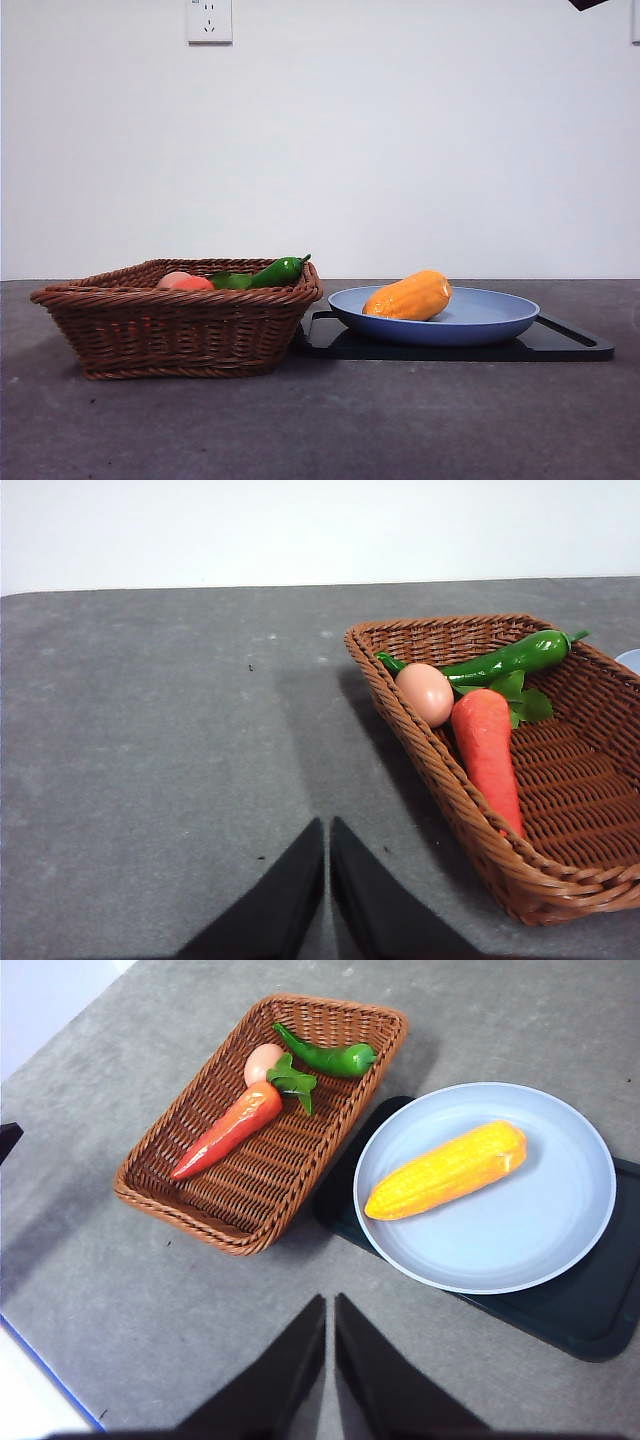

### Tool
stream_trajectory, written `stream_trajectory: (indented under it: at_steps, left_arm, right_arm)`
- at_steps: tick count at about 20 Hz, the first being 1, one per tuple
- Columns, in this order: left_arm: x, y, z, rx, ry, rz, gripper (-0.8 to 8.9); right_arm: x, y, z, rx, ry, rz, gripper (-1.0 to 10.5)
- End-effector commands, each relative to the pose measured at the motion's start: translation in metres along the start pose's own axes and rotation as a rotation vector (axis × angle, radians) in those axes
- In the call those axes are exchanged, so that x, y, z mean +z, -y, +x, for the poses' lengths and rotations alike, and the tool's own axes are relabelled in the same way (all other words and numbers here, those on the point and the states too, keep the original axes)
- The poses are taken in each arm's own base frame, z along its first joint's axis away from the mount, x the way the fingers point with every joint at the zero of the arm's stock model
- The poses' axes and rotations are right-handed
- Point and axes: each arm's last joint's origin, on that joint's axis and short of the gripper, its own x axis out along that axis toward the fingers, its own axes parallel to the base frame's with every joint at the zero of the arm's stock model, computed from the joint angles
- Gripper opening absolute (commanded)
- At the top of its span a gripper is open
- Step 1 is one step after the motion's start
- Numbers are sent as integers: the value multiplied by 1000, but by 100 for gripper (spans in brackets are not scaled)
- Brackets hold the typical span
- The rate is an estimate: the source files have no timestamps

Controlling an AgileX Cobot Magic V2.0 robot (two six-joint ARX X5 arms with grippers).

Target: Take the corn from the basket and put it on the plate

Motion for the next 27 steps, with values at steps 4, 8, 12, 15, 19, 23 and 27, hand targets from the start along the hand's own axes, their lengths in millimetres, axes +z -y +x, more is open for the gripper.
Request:
stream_trajectory:
  at_steps: [4, 8, 12, 15, 19, 23, 27]
  left_arm:
    - [-9, -1, 3, 4, -26, -30, 8]
    - [-9, -1, 3, 4, -26, -30, 8]
    - [-9, -1, 3, 4, -26, -30, 8]
    - [-9, -1, 3, 4, -26, -30, 8]
    - [-9, -1, 3, 4, -26, -30, 8]
    - [-9, -1, 3, 4, -26, -30, 8]
    - [-9, -1, 3, 4, -26, -30, 8]
  right_arm:
    - [2, -1, 1, 4, 8, 3, 2]
    - [2, -1, 1, 3, 8, 3, 2]
    - [2, -1, 1, 4, 8, 3, 2]
    - [2, -1, 1, 4, 8, 3, 2]
    - [6, -1, -5, -22, 68, -80, 2]
    - [2, 8, -23, -172, 259, -223, 2]
    - [-41, 26, -29, -333, 445, -231, 2]
